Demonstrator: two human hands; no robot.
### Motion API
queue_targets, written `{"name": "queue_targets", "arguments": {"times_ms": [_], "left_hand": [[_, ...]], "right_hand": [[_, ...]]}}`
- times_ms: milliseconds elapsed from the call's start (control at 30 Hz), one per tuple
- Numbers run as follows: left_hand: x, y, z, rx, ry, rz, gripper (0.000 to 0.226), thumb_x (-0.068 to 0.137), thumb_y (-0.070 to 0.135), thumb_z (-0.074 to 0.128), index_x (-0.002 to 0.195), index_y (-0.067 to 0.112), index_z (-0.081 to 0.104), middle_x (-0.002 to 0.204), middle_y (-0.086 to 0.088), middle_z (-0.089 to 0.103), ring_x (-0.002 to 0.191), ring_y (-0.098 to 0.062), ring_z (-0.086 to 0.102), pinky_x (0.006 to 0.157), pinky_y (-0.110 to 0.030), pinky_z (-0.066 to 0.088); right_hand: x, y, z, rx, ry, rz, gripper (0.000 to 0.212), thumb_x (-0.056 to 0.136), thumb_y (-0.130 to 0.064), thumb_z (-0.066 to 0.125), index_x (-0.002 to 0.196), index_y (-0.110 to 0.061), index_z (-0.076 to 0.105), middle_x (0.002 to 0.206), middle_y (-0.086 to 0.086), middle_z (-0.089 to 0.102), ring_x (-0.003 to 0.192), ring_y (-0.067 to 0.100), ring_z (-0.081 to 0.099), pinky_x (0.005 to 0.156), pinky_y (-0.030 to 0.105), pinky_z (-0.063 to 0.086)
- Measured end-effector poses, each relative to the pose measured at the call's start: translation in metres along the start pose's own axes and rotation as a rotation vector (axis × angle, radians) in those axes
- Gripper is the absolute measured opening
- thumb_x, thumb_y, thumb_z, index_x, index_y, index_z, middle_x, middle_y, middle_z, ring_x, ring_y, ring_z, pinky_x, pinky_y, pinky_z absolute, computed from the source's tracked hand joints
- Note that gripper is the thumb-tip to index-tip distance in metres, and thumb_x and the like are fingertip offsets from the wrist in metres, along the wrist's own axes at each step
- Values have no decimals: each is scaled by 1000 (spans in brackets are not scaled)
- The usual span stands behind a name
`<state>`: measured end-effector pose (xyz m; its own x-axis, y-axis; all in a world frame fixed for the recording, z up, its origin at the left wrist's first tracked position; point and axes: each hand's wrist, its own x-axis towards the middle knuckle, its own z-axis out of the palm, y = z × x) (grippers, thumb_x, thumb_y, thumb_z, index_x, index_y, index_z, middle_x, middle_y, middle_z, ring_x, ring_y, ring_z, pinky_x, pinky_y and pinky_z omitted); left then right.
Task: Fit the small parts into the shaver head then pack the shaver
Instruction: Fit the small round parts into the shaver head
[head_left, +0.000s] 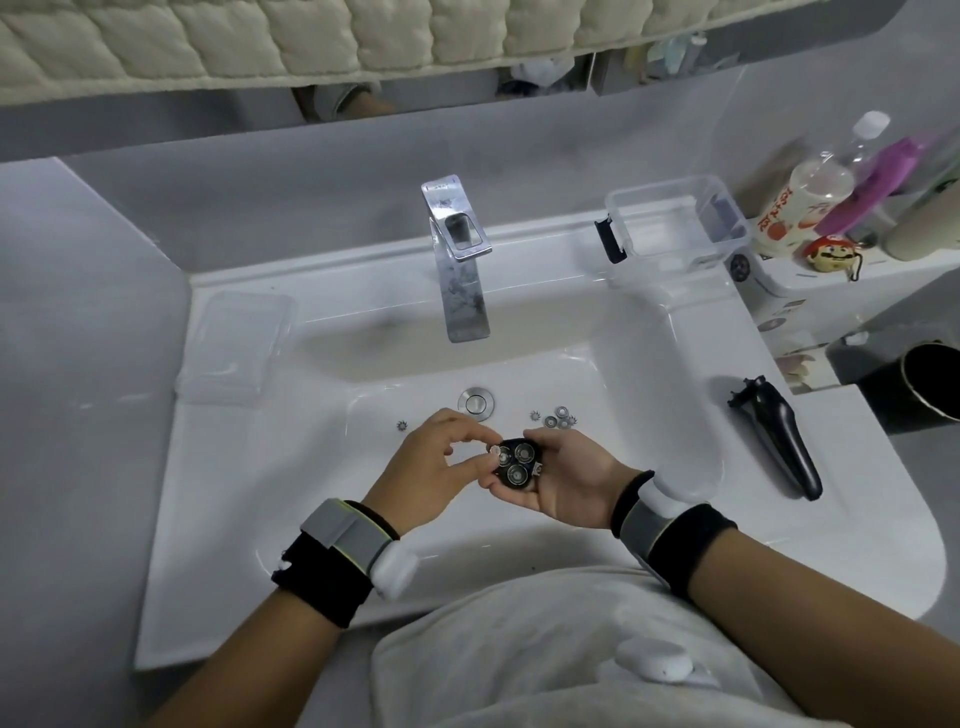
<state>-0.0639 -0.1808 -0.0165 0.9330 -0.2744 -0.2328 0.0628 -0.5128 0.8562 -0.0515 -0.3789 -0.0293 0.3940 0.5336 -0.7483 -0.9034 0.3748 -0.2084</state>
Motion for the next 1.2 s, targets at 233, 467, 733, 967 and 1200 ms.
{"name": "queue_targets", "arguments": {"times_ms": [233, 467, 733, 967, 1200], "left_hand": [[3, -7, 17, -81, 0, -51, 19, 82, 33, 73, 95, 46, 69, 108, 17, 59, 103, 0, 56, 85, -20, 41], [3, -7, 22, -165, 45, -63, 22, 80, 26, 76, 94, 43, 71, 102, 18, 65, 94, -1, 63, 83, -29, 51], [6, -9, 23, -342, 92, -111, 26, 81, 21, 76, 99, 38, 66, 98, 6, 71, 87, -5, 68, 73, -19, 53], [8, -12, 28, -283, 83, -149, 16, 80, 28, 74, 93, 33, 66, 91, 9, 70, 80, -3, 66, 66, -15, 53], [29, -70, 9, -114, 329, -408, 12, 89, 17, 63, 100, 18, 65, 97, -1, 70, 86, -21, 64, 82, -31, 49]], "right_hand": [[-2, -3, -2, -2, -15, -9, 44, 107, -25, 33, 117, 8, 61, 103, 22, 72, 90, 35, 74, 87, 45, 61], [-2, -4, -2, -22, -11, -19, 43, 107, -24, 32, 117, 7, 61, 108, 20, 74, 90, 30, 74, 94, 45, 57], [-3, -5, 2, -1, -24, -7, 44, 107, -24, 33, 119, 10, 59, 107, 25, 73, 93, 39, 74, 81, 44, 63], [0, -2, 2, -40, 3, 10, 46, 107, -25, 33, 125, 10, 57, 111, 25, 71, 98, 38, 72, 91, 44, 59], [2, -5, -1, 21, 78, 23, 48, 106, -25, 32, 119, 12, 58, 110, 30, 68, 101, 43, 66, 94, 45, 55]]}}
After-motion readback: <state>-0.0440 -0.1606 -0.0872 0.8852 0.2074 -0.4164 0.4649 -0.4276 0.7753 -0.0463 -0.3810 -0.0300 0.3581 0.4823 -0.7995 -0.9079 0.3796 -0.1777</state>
